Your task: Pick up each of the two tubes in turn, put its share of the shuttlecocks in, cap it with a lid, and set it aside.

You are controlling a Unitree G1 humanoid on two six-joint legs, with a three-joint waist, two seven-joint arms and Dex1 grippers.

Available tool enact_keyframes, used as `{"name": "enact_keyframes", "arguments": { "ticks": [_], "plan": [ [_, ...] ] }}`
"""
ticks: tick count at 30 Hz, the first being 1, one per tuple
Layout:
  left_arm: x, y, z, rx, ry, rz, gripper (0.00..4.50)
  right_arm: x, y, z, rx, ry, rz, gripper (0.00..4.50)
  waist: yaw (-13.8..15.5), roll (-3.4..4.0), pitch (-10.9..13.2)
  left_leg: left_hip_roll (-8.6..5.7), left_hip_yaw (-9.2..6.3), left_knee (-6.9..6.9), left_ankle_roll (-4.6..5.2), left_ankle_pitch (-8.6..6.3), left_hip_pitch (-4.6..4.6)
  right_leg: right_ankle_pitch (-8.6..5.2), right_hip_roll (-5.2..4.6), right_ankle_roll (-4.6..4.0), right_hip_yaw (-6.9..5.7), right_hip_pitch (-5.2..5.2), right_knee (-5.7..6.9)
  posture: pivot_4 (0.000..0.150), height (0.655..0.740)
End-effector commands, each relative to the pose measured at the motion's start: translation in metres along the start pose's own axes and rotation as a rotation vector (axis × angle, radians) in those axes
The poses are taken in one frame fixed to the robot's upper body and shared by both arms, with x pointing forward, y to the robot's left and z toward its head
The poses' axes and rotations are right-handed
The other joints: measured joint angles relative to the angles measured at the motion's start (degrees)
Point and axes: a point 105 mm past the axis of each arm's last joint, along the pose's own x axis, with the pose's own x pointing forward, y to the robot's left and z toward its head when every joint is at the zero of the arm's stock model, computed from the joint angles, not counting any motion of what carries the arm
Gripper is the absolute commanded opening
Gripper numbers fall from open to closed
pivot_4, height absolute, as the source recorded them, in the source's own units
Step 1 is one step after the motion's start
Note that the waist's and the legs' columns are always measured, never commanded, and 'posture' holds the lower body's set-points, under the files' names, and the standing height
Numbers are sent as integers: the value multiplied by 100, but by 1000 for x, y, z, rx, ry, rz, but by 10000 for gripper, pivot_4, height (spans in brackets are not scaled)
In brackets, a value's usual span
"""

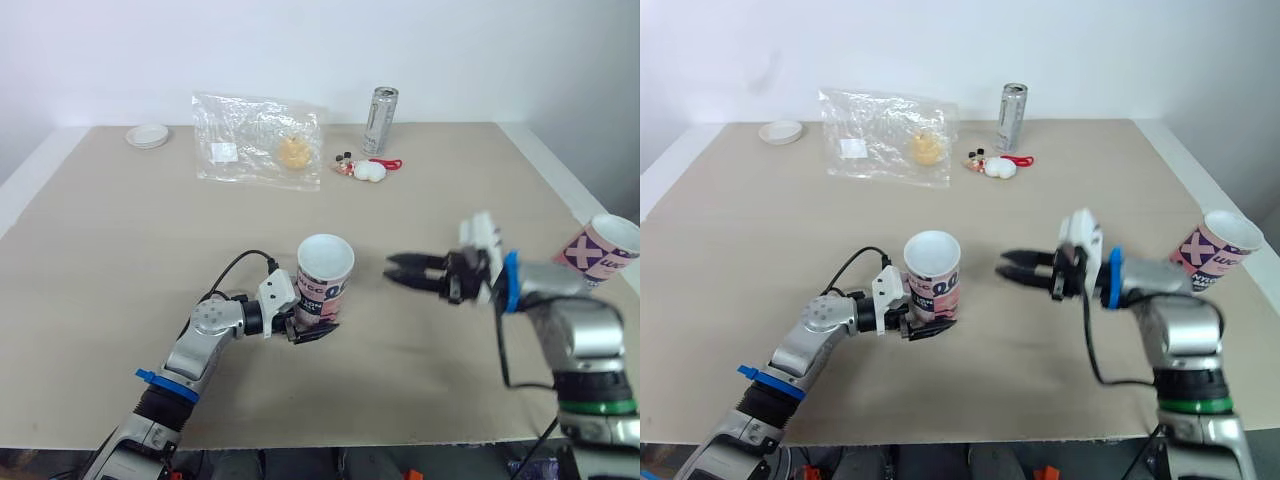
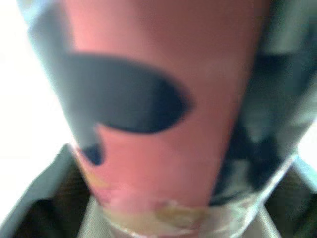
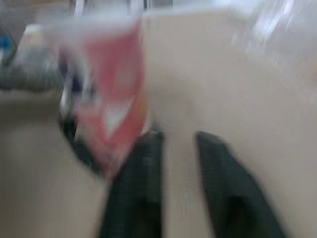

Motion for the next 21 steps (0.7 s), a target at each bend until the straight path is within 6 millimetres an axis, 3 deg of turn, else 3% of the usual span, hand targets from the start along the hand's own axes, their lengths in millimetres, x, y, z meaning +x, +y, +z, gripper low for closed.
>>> {"name": "enact_keyframes", "arguments": {
  "ticks": [1,3,4,14,21],
  "plan": [
    [-6,-2,-3,-2,16,-27,45000,8,8,6,-76,-23,23,35081,-4,0,4,1,-1,0,0,0,1,3,2,-2,-1,0,0,1500,7400],
    [-8,-3,-2,7,15,-37,45000,11,10,-3,-57,-12,37,42585,-4,-5,7,2,-3,1,0,1,4,5,3,-5,-2,1,0,1500,7400],
    [-10,-3,0,16,14,-46,45000,14,11,-7,-59,-2,50,43884,-3,-7,8,1,-3,1,0,1,4,4,3,-7,-2,1,0,1500,7400],
    [-36,2,1,71,36,-53,45000,38,14,-27,-89,6,169,43884,11,-30,26,2,-6,-3,-6,-3,-4,-7,2,-4,-5,1,-5,1500,7400],
    [-56,5,21,90,-34,-17,45000,48,16,-32,-118,1,248,43884,8,-41,44,5,-8,-5,-7,-4,-5,-7,3,-6,-8,-1,-5,1500,7400]
  ]
}}
